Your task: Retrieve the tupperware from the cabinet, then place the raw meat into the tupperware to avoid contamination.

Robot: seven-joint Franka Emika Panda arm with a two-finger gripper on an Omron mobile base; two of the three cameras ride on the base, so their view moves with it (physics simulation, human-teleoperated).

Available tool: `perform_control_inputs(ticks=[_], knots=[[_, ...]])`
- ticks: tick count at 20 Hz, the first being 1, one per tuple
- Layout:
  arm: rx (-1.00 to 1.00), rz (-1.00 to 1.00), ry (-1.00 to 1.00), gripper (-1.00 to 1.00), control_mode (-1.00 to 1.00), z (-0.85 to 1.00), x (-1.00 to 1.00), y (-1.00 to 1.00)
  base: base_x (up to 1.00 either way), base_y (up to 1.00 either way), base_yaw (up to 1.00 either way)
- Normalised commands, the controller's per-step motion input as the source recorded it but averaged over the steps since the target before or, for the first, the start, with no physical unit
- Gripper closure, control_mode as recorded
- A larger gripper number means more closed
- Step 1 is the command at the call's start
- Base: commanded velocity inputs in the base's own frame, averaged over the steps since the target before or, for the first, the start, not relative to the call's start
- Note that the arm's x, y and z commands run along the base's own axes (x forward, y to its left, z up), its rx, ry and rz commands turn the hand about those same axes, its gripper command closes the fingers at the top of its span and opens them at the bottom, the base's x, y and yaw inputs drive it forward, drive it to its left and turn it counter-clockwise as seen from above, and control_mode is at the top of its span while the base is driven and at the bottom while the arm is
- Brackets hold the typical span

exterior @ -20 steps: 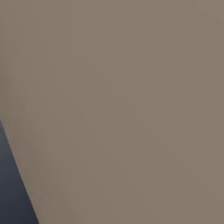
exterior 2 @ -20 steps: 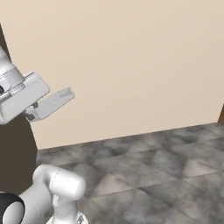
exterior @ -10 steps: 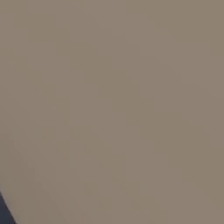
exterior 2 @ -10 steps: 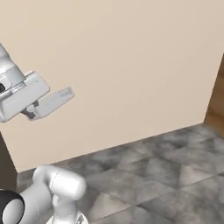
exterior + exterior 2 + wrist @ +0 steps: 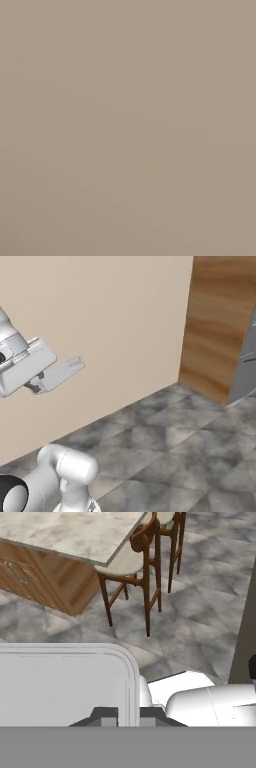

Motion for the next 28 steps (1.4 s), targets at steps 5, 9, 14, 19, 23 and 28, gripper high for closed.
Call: perform_control_inputs(ticks=[5,9,14,19,23,28], knots=[[0.00,0.00,0.00,1.00,1.00,0.00,0.00,0.00,0.35,0.00,-0.38],[0.00,0.00,0.00,1.00,1.00,0.00,0.00,0.00,0.50,0.00,-0.33],[0.00,0.00,0.00,1.00,1.00,0.00,0.00,0.00,0.54,0.01,-0.32],[0.00,0.00,0.00,1.00,1.00,0.00,0.00,0.00,0.56,0.10,-0.30],[0.00,0.00,0.00,1.00,1.00,0.00,0.00,0.00,0.60,0.35,-0.30],[0.00,0.00,0.00,1.00,1.00,0.00,0.00,0.00,0.74,0.43,-0.25]])
